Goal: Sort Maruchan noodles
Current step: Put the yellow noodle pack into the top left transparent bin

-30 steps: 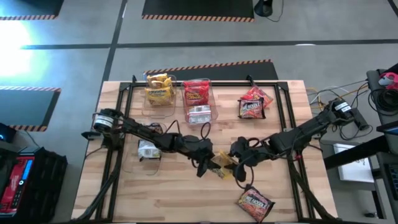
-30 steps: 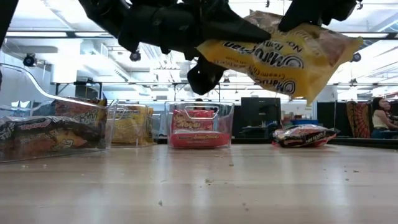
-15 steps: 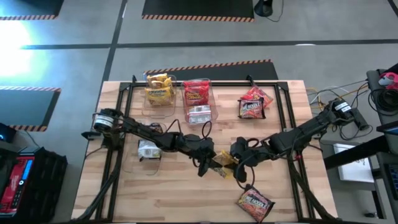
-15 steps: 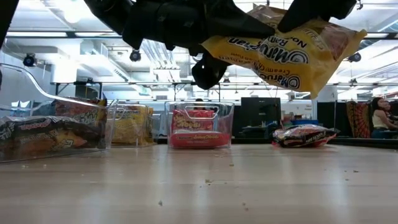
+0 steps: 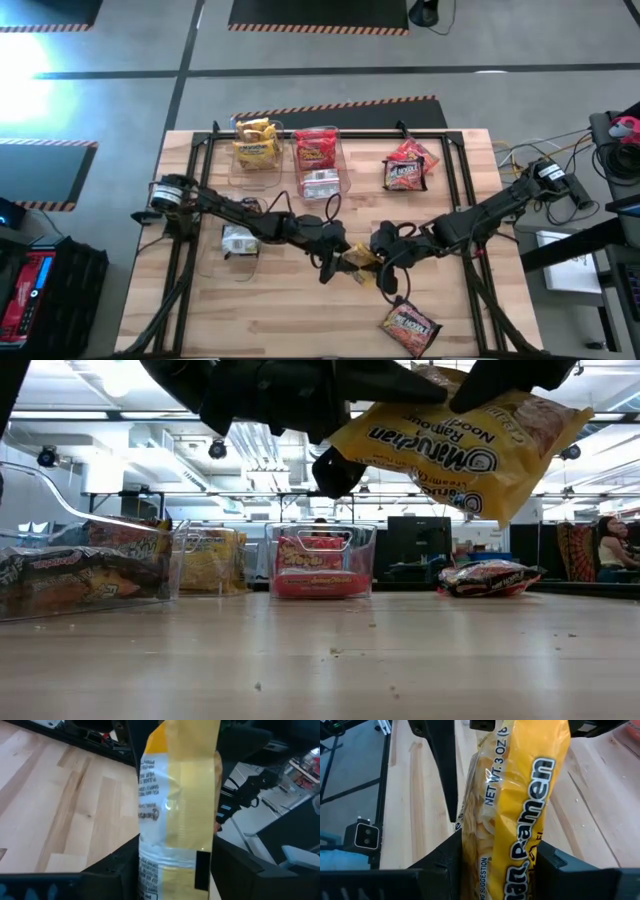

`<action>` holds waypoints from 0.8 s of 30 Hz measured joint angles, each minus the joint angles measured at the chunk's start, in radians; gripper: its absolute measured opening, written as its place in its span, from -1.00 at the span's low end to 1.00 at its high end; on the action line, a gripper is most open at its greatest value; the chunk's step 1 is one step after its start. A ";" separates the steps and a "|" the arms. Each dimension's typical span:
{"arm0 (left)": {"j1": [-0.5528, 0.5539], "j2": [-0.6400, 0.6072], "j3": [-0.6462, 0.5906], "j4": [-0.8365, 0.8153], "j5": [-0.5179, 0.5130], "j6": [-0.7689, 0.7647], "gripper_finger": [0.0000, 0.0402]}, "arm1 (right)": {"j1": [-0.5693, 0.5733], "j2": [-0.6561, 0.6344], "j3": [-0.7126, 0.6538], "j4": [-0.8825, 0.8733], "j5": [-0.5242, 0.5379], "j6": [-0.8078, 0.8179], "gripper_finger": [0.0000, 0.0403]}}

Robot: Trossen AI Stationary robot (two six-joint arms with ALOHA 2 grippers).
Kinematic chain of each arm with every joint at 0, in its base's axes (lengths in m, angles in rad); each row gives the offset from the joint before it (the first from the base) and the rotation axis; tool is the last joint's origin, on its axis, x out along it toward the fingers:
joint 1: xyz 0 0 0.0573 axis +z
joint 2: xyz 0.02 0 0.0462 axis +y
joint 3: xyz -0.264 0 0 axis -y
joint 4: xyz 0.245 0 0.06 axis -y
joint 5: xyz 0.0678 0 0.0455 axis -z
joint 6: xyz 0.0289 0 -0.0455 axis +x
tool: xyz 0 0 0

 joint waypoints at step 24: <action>-0.024 -0.287 -0.149 -0.384 -0.301 0.064 -0.03 | -0.005 -0.046 0.000 -0.081 0.067 -0.065 -0.29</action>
